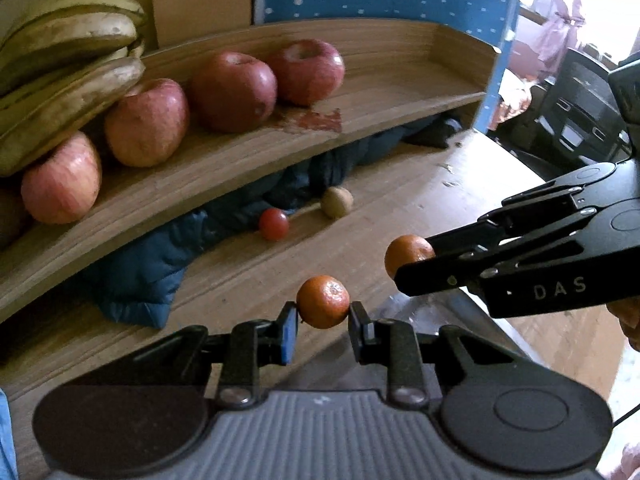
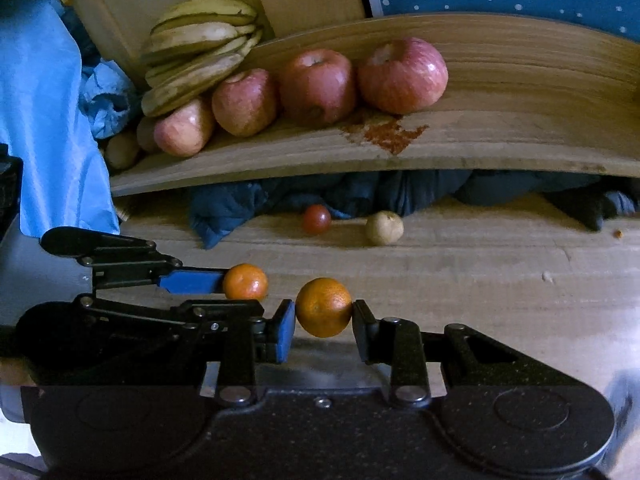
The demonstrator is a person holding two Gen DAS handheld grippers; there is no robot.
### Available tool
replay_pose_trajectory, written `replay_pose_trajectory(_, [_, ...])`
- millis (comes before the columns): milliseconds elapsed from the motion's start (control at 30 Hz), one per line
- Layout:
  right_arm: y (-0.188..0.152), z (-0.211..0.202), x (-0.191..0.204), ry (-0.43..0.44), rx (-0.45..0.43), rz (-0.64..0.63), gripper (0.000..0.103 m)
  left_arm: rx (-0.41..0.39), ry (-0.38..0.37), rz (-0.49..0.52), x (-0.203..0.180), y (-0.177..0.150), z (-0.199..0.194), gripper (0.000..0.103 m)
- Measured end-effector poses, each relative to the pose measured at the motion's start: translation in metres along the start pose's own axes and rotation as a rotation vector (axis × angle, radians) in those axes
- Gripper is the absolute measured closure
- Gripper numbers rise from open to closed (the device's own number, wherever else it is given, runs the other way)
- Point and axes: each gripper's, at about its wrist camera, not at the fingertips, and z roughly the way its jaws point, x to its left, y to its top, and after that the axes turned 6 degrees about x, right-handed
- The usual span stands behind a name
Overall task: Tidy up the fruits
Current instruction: 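Carry both tangerines over the tray and open both tools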
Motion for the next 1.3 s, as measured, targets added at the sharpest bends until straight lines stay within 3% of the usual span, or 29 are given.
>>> replay_pose_trajectory(833, [-0.111, -0.035, 0.051, -0.108, 0.006, 0.141, 0.07, 0.038, -0.105, 0.233, -0.034, -0.055, -0.023, 0.073])
replay_pose_trajectory(1300, [-0.144, -0.038, 0.071, -0.145, 0.03, 0.15, 0.07, 0.072, -0.116, 0.301, -0.043, -0.067, -0.021, 0.073])
